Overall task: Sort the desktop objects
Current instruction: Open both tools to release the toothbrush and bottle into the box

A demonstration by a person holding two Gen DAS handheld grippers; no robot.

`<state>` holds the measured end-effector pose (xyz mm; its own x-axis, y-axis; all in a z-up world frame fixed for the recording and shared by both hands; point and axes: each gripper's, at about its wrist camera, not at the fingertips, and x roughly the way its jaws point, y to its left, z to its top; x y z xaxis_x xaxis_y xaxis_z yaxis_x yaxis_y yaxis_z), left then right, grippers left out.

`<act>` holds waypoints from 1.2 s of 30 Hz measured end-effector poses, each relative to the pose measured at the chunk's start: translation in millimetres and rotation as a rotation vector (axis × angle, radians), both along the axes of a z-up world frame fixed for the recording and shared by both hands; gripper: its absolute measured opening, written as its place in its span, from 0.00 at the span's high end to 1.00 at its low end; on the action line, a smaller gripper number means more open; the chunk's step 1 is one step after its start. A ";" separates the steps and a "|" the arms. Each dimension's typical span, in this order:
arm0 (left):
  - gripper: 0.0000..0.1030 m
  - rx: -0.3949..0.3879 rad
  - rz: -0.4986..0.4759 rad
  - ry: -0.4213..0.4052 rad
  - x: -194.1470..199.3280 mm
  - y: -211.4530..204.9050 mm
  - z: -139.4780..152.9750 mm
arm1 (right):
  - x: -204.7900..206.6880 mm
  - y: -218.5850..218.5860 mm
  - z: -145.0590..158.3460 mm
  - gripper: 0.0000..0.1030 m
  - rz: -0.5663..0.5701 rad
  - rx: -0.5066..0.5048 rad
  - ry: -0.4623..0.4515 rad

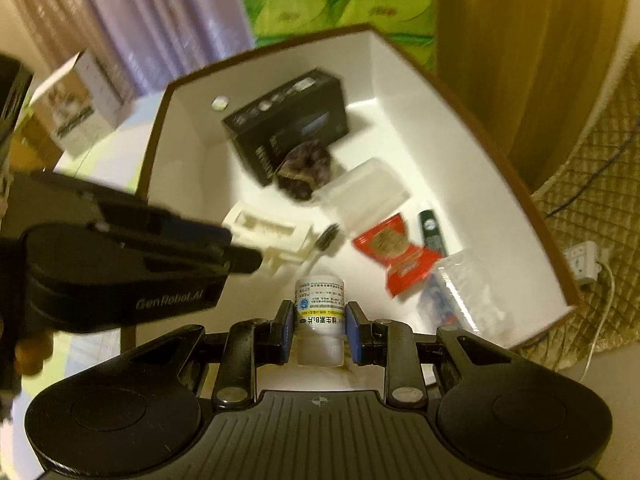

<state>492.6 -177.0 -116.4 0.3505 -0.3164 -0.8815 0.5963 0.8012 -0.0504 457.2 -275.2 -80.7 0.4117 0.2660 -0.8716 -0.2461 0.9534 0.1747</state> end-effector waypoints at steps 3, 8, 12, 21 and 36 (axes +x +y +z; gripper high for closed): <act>0.80 0.021 -0.019 0.000 4.3 3.1 1.7 | 4.7 5.4 -3.3 0.76 0.048 -0.021 0.044; 0.79 0.031 -0.034 0.003 9.2 8.6 5.2 | 9.5 13.5 -8.3 0.76 0.084 -0.060 0.066; 0.78 0.036 -0.039 0.006 9.6 10.6 5.7 | 12.1 16.6 -9.7 0.76 0.083 -0.074 0.073; 0.68 0.047 -0.053 -0.001 8.1 14.2 9.0 | 9.4 22.0 -4.3 0.29 0.101 -0.106 0.058; 0.30 0.030 -0.061 -0.059 -9.7 21.9 30.9 | -12.5 21.8 17.1 0.02 0.058 -0.089 -0.014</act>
<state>482.9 -155.1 -85.5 0.3834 -0.3120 -0.8693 0.6451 0.7640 0.0103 444.7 -253.4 -63.5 0.4106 0.2114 -0.8870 -0.3030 0.9491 0.0859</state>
